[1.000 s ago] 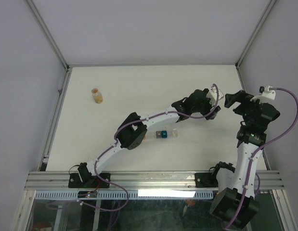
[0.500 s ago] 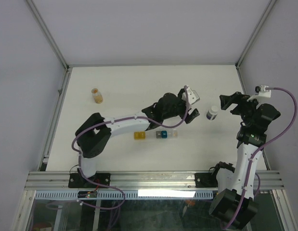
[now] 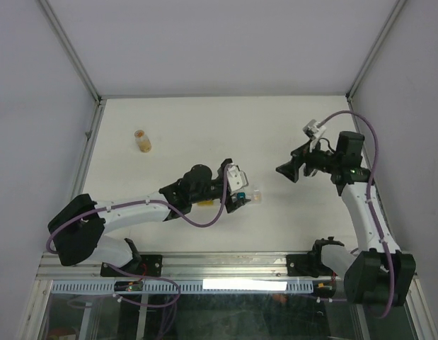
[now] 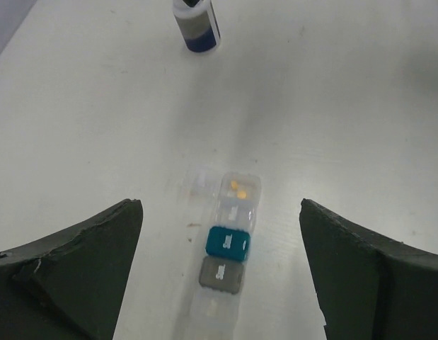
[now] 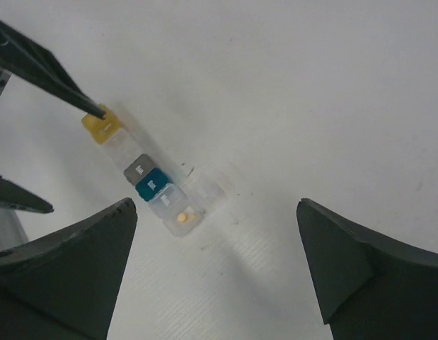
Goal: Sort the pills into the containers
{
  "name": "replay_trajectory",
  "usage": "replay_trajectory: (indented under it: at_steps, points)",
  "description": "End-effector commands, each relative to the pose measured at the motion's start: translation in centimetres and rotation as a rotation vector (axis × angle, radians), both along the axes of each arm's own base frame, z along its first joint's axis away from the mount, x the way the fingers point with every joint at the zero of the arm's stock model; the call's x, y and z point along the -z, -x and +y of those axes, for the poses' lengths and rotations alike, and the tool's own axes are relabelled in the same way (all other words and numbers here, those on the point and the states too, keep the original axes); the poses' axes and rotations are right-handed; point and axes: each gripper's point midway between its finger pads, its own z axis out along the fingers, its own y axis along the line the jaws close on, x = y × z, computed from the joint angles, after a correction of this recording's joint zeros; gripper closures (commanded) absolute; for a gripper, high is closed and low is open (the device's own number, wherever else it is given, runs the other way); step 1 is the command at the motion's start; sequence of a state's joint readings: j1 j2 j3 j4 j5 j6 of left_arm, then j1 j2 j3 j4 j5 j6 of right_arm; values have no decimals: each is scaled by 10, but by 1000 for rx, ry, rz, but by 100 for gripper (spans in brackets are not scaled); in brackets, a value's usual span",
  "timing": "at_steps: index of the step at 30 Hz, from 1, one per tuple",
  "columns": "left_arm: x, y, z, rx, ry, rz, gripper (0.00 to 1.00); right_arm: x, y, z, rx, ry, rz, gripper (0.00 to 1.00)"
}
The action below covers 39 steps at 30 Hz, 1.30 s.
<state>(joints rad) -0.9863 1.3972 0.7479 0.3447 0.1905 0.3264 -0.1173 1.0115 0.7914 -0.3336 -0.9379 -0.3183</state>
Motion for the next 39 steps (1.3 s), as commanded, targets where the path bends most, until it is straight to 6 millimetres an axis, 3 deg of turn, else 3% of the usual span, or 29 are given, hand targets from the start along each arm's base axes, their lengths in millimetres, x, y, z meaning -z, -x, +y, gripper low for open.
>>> replay_trajectory:
  at_steps: [1, 10, 14, 22, 30, 32, 33, 39]
  points:
    - [10, -4, 20, 15, -21, -21, 4, 16, 10, 31, -238, 133, -49, 1]
    - [75, -26, 38, -8, -213, 99, 15, 55, -4, 67, -386, 248, 34, 1]
    - [95, -21, 36, 34, -251, 166, 18, 71, -10, 73, -390, 242, 119, 5]
    - [112, -21, 35, 61, -281, 225, 23, 103, -18, 74, -346, 253, 267, 17]
    - [127, -22, 36, 59, -318, 286, 35, 124, -33, 71, -243, 251, 387, 37]
    - [128, -23, 36, 54, -322, 289, 47, 129, -33, 71, -237, 246, 412, 43]
    - [128, -23, 35, 53, -321, 292, 49, 131, -34, 71, -232, 244, 425, 46]
    - [130, -22, 37, 55, -326, 290, 50, 144, -36, 72, -202, 237, 494, 65]
